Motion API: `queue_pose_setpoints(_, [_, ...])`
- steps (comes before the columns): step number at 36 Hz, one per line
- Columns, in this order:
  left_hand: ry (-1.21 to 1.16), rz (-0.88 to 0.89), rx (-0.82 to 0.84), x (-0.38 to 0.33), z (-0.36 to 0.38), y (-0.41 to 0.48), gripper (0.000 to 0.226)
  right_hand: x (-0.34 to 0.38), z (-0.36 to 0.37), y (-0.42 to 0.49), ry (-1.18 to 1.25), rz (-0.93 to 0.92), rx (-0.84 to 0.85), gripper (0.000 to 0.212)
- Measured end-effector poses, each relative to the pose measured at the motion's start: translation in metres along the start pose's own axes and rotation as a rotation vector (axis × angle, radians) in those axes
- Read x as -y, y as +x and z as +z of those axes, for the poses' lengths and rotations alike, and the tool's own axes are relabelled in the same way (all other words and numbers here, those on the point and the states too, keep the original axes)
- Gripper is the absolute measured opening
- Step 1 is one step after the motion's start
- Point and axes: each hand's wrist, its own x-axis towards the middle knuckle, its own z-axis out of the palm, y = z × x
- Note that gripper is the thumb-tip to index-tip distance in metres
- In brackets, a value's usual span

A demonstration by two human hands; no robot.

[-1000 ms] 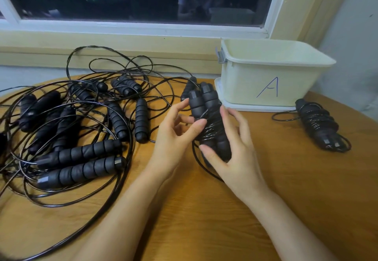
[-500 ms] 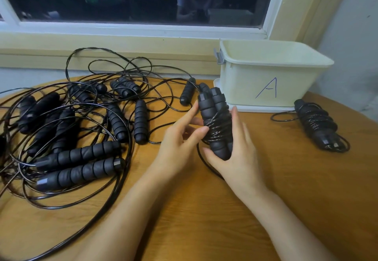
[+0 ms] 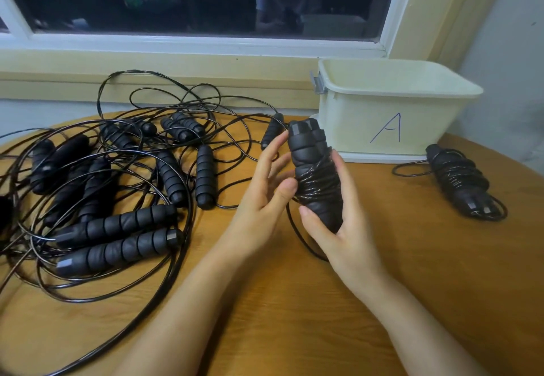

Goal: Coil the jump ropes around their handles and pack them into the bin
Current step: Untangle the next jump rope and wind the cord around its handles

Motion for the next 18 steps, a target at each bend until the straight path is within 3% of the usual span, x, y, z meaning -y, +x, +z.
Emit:
queue_pose_setpoints(6, [-0.072,-0.017,-0.027,-0.0037,0.0037,-0.0014,0.049,0.0043,-0.0036,0.0002,0.079,0.081,0.094,0.077])
queue_pose_setpoints(14, [-0.108,-0.090,-0.141,0.0010,0.0077,-0.0015,0.055,0.0016,-0.0039,0.0017,-0.141,0.021,0.042,0.093])
queue_pose_setpoints(18, [-0.027,-0.086,-0.117,0.0033,0.0050,-0.0003,0.052,0.0006,-0.0035,0.0016,-0.137,-0.021,0.047,0.081])
